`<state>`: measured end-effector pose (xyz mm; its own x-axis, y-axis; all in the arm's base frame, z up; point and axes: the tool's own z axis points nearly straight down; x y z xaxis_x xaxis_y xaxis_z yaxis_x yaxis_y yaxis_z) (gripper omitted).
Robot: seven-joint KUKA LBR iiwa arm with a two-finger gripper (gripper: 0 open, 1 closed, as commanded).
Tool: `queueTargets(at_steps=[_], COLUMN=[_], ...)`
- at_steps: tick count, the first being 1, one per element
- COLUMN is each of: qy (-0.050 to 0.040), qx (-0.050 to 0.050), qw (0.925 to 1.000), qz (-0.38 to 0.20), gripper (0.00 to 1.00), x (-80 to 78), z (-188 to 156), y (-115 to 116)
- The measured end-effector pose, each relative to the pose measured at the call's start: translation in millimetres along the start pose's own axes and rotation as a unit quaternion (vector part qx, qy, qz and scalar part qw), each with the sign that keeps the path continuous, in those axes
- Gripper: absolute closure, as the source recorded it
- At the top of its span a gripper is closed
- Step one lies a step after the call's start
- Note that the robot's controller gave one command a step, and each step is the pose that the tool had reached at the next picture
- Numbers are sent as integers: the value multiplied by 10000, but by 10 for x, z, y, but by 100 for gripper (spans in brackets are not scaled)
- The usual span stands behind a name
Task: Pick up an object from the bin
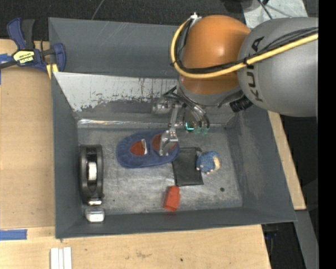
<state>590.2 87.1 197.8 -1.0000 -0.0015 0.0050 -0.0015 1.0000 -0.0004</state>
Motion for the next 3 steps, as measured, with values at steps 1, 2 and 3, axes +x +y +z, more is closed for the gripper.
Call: queueTargets(at_steps=[1, 2, 3], qy=[-15, -58, -30], qx=[10, 1, 1], qw=[9974, 9826, 9903], qz=[-720, -1854, -1389], gripper=[0, 0, 0], x=[-165, -399, -351], z=[1245, 955, 884], y=[369, 428, 194])
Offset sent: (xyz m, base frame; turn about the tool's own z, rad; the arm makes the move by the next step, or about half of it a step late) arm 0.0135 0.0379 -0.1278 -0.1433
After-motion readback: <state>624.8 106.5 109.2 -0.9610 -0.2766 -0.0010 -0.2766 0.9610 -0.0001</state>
